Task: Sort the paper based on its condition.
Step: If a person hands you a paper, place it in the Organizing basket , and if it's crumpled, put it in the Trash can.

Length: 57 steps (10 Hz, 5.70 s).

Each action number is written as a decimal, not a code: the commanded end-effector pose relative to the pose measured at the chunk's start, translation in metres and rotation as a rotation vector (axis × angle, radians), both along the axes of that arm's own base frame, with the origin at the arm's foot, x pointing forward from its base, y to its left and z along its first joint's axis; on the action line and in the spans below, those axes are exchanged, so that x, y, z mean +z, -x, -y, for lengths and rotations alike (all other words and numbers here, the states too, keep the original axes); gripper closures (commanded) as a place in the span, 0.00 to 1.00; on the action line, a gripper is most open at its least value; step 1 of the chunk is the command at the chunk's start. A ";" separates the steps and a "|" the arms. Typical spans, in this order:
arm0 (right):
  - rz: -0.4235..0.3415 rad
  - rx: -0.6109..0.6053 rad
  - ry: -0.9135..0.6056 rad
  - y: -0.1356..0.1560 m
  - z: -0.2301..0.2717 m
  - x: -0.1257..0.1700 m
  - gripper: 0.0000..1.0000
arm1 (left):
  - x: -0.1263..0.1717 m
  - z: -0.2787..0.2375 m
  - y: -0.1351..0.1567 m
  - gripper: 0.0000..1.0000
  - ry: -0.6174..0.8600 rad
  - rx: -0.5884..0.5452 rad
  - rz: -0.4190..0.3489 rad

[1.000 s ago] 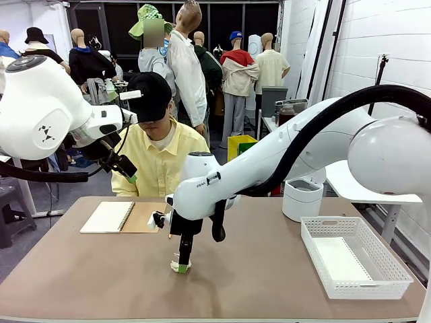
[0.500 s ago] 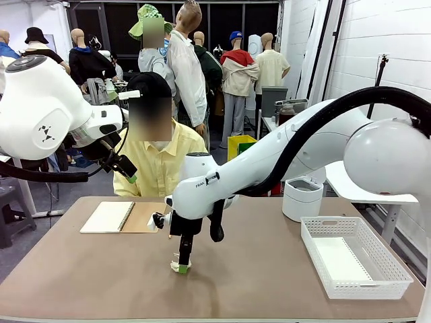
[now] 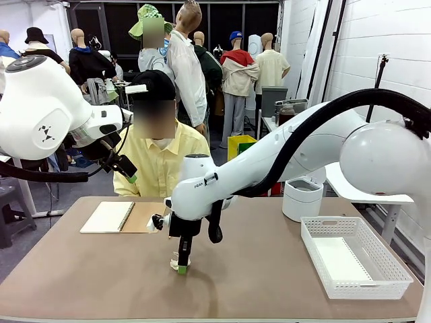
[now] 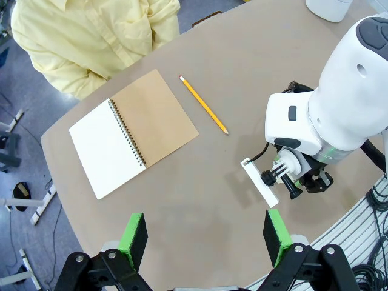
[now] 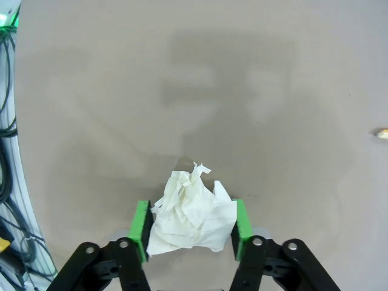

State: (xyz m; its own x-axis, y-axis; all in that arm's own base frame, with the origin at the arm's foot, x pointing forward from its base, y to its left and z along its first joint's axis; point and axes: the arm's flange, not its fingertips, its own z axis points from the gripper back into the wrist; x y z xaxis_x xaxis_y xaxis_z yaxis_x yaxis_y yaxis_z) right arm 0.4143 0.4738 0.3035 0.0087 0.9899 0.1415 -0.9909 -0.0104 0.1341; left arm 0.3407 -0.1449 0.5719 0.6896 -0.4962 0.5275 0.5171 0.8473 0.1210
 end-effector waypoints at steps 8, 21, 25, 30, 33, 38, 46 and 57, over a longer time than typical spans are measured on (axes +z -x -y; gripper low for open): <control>-0.022 -0.082 -0.036 -0.005 0.031 0.040 1.00 | -0.001 -0.001 -0.001 0.00 0.001 -0.007 0.012; 0.142 -0.523 0.278 -0.051 0.221 0.165 1.00 | -0.001 -0.001 -0.001 0.00 0.001 -0.007 0.012; 0.244 -0.607 0.336 -0.072 0.235 0.181 1.00 | -0.001 -0.001 -0.001 0.00 0.001 -0.007 0.012; 0.416 -0.761 0.457 -0.128 0.279 0.214 1.00 | -0.001 -0.001 -0.001 0.00 0.001 -0.007 0.012; 0.507 -0.831 0.527 -0.155 0.293 0.197 1.00 | -0.001 -0.001 -0.001 0.00 0.001 -0.007 0.012; 0.601 -0.815 0.517 -0.188 0.313 0.170 1.00 | -0.001 -0.001 -0.001 0.00 0.001 -0.007 0.012; 0.597 -0.833 0.495 -0.218 0.333 0.141 1.00 | -0.001 -0.001 -0.001 0.00 0.001 -0.007 0.012; 0.568 -0.885 0.472 -0.222 0.340 0.141 0.00 | -0.001 -0.001 -0.001 0.00 0.001 -0.007 0.012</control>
